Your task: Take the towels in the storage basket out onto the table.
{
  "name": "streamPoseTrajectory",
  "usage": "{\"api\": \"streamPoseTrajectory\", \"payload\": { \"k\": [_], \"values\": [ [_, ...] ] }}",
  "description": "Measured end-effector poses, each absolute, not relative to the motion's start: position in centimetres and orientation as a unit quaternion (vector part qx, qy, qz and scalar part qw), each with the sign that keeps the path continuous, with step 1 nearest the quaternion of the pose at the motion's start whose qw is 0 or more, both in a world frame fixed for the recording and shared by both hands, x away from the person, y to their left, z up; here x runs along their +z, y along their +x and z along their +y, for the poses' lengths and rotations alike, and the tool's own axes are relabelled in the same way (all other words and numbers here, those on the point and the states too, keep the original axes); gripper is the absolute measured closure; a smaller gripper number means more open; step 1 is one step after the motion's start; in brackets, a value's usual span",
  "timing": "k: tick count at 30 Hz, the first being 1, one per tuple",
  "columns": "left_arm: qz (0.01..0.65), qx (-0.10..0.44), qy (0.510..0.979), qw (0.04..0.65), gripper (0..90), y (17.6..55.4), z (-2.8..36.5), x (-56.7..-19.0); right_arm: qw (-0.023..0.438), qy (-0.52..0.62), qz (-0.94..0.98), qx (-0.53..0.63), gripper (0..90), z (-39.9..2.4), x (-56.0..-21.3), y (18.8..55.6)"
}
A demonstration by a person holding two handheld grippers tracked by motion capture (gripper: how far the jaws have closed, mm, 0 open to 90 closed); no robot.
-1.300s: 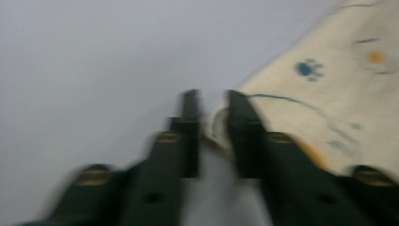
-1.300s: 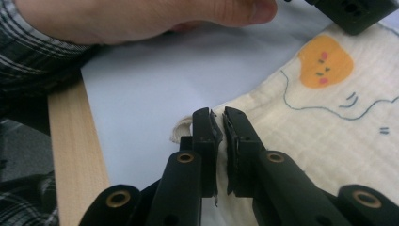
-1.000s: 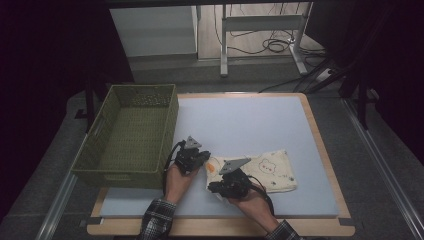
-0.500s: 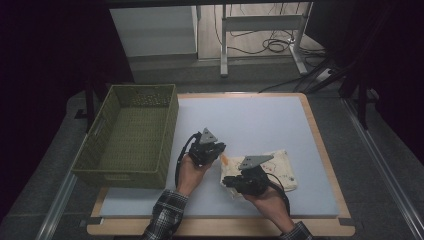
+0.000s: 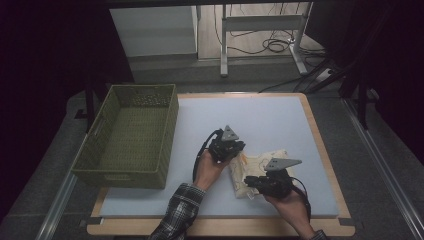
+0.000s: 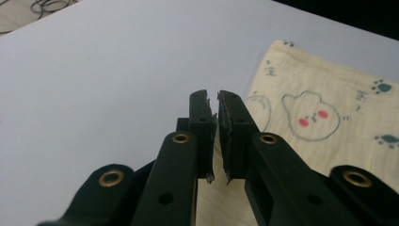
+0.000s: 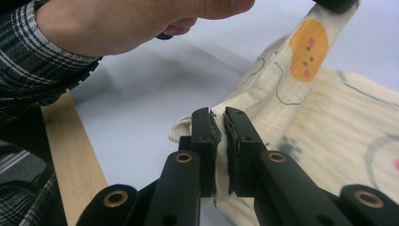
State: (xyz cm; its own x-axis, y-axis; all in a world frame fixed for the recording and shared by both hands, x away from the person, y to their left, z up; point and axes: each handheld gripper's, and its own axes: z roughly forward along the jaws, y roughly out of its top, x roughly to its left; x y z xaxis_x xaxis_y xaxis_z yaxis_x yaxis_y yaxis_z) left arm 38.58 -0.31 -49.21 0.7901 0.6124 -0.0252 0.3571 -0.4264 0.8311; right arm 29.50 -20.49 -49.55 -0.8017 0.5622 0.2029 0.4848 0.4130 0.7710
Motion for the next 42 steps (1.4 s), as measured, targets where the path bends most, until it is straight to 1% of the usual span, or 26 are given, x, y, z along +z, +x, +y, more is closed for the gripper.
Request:
{"api": "streamPoseTrajectory", "payload": {
  "k": [16, 18, 30, 31, 32, 34, 36, 38, 41, 42],
  "values": [
    [0.252, 0.130, 0.849, 0.446, 84.6, 39.9, -7.1, -48.8, 0.079, 0.356, 0.818, 0.444, 82.7, -26.5, -49.4, 28.7],
    [0.244, 0.133, 0.855, 0.438, 84.6, 40.1, -7.8, -48.7, 0.081, 0.363, 0.816, 0.443, 82.7, -27.2, -49.4, 28.7],
    [0.239, 0.123, 0.866, 0.421, 84.3, 41.6, -11.4, -49.6, 0.101, 0.390, 0.810, 0.426, 81.9, -29.7, -49.8, 29.3],
    [0.242, 0.121, 0.866, 0.422, 83.3, 41.6, -11.6, -49.7, 0.101, 0.391, 0.810, 0.424, 80.8, -29.9, -49.9, 29.4],
    [0.243, 0.118, 0.864, 0.426, 78.9, 41.7, -11.6, -49.7, 0.107, 0.395, 0.811, 0.418, 78.4, -30.0, -49.9, 29.3],
    [0.254, 0.116, 0.851, 0.445, 65.7, 41.6, -11.3, -49.5, 0.116, 0.402, 0.808, 0.415, 75.6, -30.5, -49.9, 29.2],
    [0.256, 0.117, 0.848, 0.450, 56.6, 41.6, -10.8, -49.1, 0.127, 0.406, 0.804, 0.415, 72.5, -31.2, -49.8, 29.2],
    [0.260, 0.124, 0.844, 0.451, 51.6, 41.4, -10.0, -48.7, 0.137, 0.416, 0.801, 0.409, 72.3, -32.1, -49.7, 29.0],
    [0.265, 0.130, 0.842, 0.451, 48.2, 41.1, -8.7, -48.5, 0.148, 0.429, 0.796, 0.401, 70.9, -33.5, -49.5, 28.8],
    [0.265, 0.132, 0.843, 0.449, 46.8, 41.0, -8.3, -48.5, 0.158, 0.434, 0.796, 0.391, 70.3, -34.1, -49.4, 28.7]
  ]
}}
